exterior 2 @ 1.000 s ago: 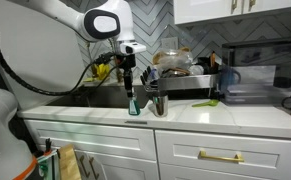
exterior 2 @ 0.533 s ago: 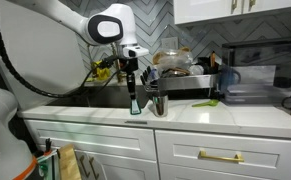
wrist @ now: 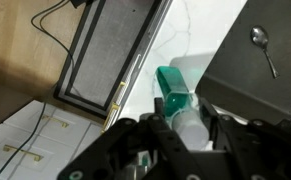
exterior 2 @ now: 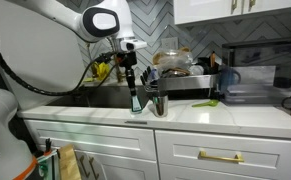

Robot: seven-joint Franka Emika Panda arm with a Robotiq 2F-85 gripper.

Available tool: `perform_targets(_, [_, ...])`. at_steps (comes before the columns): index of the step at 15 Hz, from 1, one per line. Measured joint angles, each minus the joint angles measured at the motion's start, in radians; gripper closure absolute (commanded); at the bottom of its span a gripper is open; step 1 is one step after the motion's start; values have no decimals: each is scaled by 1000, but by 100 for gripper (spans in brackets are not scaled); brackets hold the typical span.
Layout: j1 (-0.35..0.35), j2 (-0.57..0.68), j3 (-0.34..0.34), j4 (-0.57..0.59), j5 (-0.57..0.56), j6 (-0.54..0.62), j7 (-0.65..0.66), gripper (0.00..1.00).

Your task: Put the bottle with the blue liquid in the silver cup, then put the silver cup on the rack

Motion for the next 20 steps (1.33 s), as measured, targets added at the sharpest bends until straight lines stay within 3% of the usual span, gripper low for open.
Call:
perform_targets(2, [-3, -59, -5, 0, -27, -23, -16, 87])
perform_targets(3, [-4, -92, -9, 0, -48, -26, -50, 62])
perform_targets(5, [-4, -117, -9, -1, -50, -26, -56, 62])
perform_targets(6, [-4, -116, -9, -2, -50, -26, -56, 87])
perform_targets(10, [-11, -93, -12, 5, -50, -25, -51, 87])
perform_targets(20, [-24, -147, -98, 84, 24, -46, -92, 87])
